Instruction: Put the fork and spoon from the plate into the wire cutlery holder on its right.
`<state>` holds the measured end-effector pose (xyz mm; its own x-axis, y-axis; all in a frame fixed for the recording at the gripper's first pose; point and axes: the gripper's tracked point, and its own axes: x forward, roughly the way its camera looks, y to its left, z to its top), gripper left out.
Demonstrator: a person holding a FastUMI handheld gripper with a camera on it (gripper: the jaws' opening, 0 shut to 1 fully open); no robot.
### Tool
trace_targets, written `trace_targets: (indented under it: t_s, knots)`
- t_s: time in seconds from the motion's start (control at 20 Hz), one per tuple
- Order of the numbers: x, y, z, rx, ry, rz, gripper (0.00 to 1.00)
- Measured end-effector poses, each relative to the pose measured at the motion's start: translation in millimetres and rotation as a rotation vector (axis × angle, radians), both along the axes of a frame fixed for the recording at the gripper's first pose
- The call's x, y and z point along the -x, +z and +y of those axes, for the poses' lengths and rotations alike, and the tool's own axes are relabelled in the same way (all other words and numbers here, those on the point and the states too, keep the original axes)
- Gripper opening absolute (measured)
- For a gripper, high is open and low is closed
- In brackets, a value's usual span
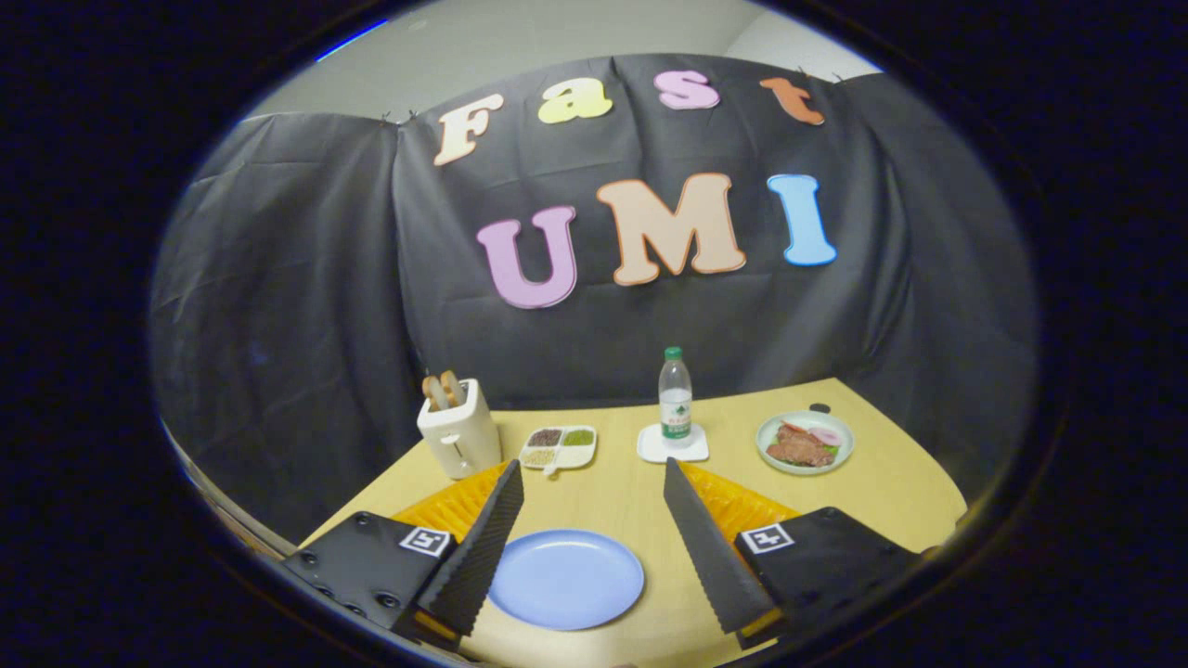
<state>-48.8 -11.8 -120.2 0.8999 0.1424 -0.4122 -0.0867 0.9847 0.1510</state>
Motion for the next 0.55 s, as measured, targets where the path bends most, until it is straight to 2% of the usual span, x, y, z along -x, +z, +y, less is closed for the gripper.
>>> trace_targets:
  t_s: [0.3, 0.55]
  knots:
    - [-2, 22, 8, 0.12, -0.072, -0.181, 0.97]
    - [-2, 28, 19, 0.14, -0.112, -0.207, 0.97]
